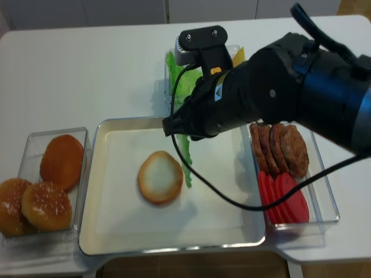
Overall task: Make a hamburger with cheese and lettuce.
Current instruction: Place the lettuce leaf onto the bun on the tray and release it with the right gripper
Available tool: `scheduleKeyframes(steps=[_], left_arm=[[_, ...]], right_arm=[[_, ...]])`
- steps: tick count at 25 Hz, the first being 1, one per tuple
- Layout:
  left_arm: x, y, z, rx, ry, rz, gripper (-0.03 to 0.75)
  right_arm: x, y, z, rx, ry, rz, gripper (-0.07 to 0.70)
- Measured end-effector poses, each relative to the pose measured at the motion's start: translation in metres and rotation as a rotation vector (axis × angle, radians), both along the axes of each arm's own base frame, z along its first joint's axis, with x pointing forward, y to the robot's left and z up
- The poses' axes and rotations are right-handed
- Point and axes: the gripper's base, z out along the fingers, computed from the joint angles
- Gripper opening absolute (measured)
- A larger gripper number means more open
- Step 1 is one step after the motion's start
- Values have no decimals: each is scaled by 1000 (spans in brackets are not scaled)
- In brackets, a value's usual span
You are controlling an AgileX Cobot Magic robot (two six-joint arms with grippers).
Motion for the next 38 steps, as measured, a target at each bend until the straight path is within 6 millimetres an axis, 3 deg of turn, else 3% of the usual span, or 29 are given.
scheduleKeyframes(steps=[14,38], left_arm=[[0,0,0,0,0,0,369],[0,0,0,0,0,0,369]], right_arm=[[14,15,-31,38,72,-33,2],[20,38,-56,230,224,-54,2]])
